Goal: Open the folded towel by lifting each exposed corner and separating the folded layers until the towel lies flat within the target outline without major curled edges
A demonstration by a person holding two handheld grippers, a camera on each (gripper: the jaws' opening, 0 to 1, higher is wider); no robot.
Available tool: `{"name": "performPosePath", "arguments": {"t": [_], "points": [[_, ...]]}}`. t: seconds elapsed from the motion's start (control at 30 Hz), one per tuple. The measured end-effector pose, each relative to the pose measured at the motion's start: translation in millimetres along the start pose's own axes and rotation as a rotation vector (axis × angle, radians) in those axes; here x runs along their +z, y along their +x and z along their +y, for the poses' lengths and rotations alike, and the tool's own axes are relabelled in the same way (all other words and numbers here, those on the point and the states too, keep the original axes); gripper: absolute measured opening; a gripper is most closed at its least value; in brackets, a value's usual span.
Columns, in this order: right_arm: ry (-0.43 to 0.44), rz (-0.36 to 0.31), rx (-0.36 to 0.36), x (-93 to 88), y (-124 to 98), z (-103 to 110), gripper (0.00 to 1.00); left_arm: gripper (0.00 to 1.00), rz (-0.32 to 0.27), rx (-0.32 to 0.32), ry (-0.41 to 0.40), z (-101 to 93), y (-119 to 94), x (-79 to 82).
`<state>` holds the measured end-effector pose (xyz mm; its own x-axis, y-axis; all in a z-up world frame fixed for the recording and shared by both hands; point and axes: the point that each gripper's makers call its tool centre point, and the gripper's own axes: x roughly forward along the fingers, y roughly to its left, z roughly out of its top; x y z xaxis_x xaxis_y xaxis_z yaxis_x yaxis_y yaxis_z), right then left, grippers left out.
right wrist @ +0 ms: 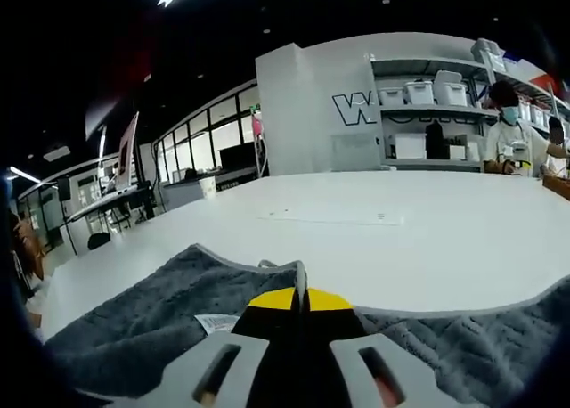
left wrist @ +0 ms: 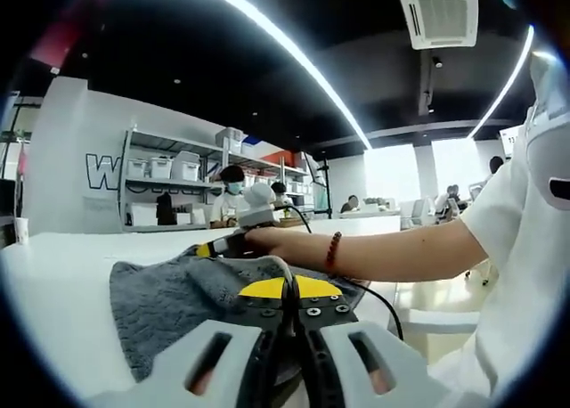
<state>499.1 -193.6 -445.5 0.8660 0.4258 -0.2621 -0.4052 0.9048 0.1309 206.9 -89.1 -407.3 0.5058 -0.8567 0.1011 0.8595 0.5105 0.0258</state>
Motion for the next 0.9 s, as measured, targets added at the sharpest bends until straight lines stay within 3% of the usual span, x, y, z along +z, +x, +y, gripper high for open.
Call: {"name": "performPosePath", "arguments": {"t": [0.57, 0.9], "points": [[0.024, -0.039, 0.022, 18.5, -4.9, 10.7, 0.00, 0.00, -0.038, -0.073, -0.081, -11.7, 1.0, 7.5], [0.025, -0.059, 0.020, 26.9, -5.8, 14.5, 0.00, 0.00, -0.059, -0.102, -0.068, -16.8, 2.5, 10.1]]}}
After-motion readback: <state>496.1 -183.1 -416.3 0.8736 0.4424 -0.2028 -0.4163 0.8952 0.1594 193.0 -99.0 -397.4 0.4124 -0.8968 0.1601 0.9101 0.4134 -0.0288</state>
